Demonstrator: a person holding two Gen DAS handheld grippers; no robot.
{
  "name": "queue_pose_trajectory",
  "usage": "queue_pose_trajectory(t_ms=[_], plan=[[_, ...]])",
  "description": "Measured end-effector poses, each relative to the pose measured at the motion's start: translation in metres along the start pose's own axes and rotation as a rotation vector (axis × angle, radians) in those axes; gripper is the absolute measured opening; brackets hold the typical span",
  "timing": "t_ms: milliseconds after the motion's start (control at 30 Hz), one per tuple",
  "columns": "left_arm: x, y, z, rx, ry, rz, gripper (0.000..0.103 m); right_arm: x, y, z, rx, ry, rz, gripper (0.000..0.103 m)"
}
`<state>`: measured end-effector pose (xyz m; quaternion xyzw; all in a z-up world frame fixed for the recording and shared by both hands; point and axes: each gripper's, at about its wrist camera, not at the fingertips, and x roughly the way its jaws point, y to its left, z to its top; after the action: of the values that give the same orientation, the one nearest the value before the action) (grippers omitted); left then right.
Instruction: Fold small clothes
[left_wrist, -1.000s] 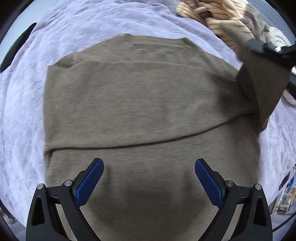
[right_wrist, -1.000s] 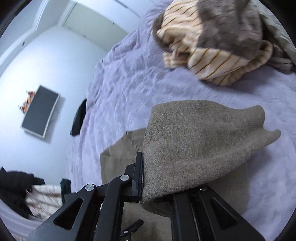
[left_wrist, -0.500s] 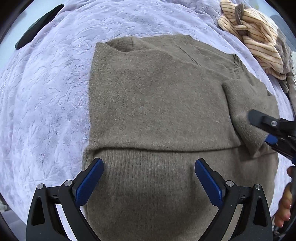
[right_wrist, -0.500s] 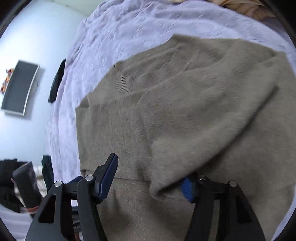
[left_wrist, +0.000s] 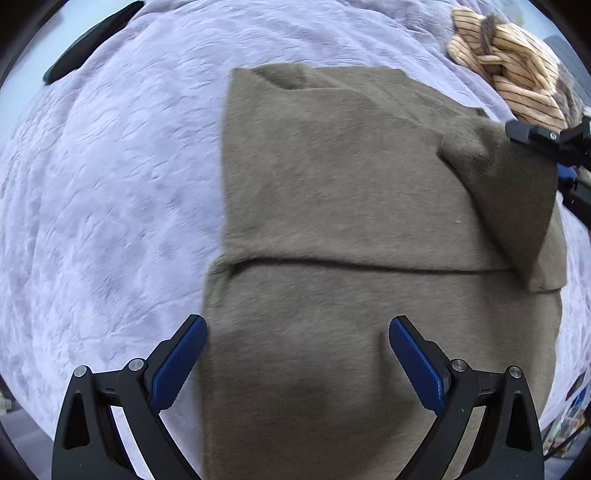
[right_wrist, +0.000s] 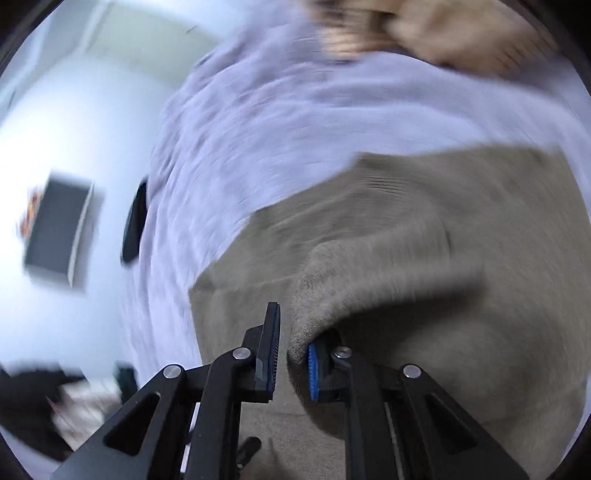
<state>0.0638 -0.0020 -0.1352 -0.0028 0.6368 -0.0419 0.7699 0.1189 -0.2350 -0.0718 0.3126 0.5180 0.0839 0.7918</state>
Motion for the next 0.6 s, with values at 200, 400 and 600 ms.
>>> queue_pose_trajectory(t_ms=[200, 400, 600], plan=[[-0.011, 0.054, -0.014, -0.105, -0.008, 0.046, 0.099, 0.056, 0.085, -0.045, -0.454, 0.128, -0.172, 0.018], [-0.020, 0.091, -0.027, -0.139, -0.005, 0.069, 0.099, 0.070, 0.085, -0.097, -0.547, 0.267, -0.201, 0.073], [-0.031, 0.088, -0.022, -0.117, -0.020, 0.050, 0.099, 0.012, 0.060, -0.093, -0.446, 0.207, -0.166, 0.073]])
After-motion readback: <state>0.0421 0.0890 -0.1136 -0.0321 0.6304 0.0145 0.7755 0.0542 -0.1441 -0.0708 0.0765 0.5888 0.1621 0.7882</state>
